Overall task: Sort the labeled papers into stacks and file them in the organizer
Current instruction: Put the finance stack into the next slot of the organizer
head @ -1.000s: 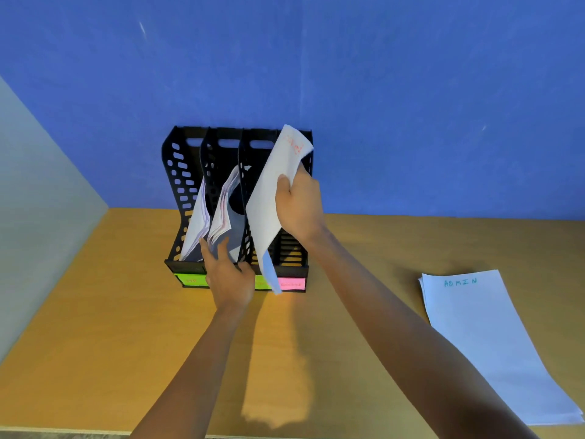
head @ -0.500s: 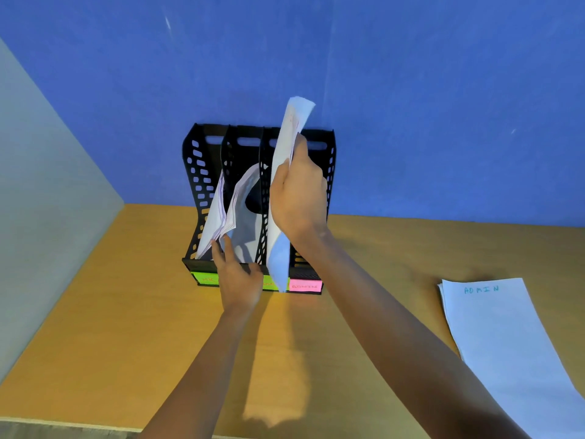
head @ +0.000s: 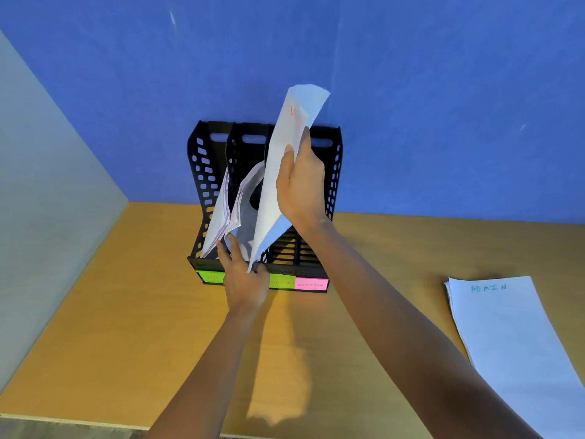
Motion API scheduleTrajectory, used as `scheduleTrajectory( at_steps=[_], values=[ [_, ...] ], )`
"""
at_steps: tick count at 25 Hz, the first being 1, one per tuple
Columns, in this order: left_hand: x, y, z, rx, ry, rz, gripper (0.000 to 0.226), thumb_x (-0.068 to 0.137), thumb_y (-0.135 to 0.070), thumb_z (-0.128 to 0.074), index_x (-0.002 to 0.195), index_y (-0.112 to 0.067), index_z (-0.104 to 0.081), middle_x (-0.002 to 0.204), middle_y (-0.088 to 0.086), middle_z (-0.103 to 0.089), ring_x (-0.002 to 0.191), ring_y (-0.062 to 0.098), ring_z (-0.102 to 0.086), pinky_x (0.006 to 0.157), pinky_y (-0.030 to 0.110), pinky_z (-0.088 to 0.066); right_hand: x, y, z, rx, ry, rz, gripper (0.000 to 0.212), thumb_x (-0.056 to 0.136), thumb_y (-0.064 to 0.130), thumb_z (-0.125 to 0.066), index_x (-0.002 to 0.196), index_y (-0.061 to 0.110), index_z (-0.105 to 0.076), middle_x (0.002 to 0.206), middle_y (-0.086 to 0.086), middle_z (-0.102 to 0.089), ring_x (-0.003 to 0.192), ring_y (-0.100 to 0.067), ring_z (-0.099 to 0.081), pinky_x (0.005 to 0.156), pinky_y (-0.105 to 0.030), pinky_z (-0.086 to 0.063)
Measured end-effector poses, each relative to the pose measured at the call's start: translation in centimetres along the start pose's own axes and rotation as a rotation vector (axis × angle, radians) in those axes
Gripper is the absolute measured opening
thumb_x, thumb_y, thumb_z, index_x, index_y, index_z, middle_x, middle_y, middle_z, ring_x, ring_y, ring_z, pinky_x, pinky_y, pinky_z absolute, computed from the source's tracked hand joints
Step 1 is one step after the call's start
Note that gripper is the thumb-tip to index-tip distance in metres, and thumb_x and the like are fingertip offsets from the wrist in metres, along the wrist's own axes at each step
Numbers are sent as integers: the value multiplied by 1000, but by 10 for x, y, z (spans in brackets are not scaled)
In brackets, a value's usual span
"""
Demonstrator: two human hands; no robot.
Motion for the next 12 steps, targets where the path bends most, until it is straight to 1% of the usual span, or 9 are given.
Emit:
scheduleTrajectory(
  at_steps=[1, 2, 4, 6, 9, 12],
  values=[
    [1, 0, 0, 16, 1, 10, 91, 89, -10, -60, 159, -26, -5, 166, 4, 2, 73, 24, -62, 58, 33, -49, 0, -1, 0, 17, -18, 14, 45, 102, 15, -38, 145, 1, -35, 87, -14, -66, 71, -23, -66, 58, -32, -56],
    [3, 1, 1, 35, 1, 17, 92, 89, -11, -61, 159, -26, -3, 166, 6, 2, 65, 20, -61, 55, 29, -44, -1, -3, 1, 29, -30, 22, 45, 102, 16, -37, 144, 0, -36, 95, -18, -68, 79, -28, -68, 66, -39, -59],
    [4, 2, 1, 57, -2, 18, 93, 88, -11, -61, 159, -26, -2, 166, 10, 1, 57, 15, -58, 52, 25, -38, -3, -9, 2, 65, -46, 5, 45, 101, 19, -36, 142, 0, -38, 110, -19, -68, 92, -31, -69, 75, -47, -59],
    [5, 2, 1, 68, -7, 11, 94, 88, -11, -62, 159, -25, -2, 166, 11, 1, 59, 19, -58, 55, 26, -39, -4, -15, 0, 81, -49, -15, 47, 101, 22, -34, 144, 3, -36, 121, -16, -66, 100, -30, -68, 80, -48, -58],
    [3, 2, 0, 81, 3, 19, 95, 87, -13, -63, 159, -26, -1, 166, 11, 2, 63, 21, -58, 58, 28, -41, -3, -29, -5, 45, -33, -9, 47, 102, 21, -35, 145, 2, -34, 119, -16, -66, 97, -27, -68, 80, -44, -58],
    [4, 0, -1, 84, 2, 22, 97, 86, -15, -65, 159, -26, -1, 166, 10, 4, 69, 23, -59, 58, 28, -43, -1, -46, -15, 61, 25, -22, 44, 105, 22, -36, 144, 0, -36, 123, -17, -64, 105, -28, -66, 88, -43, -56]
  ],
)
Point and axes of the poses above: each hand's wrist, its own x-axis towards the middle knuckle, its own z-axis out of the back of the hand, y = z × x, the point moved 2 cm from there along x, towards the middle knuckle
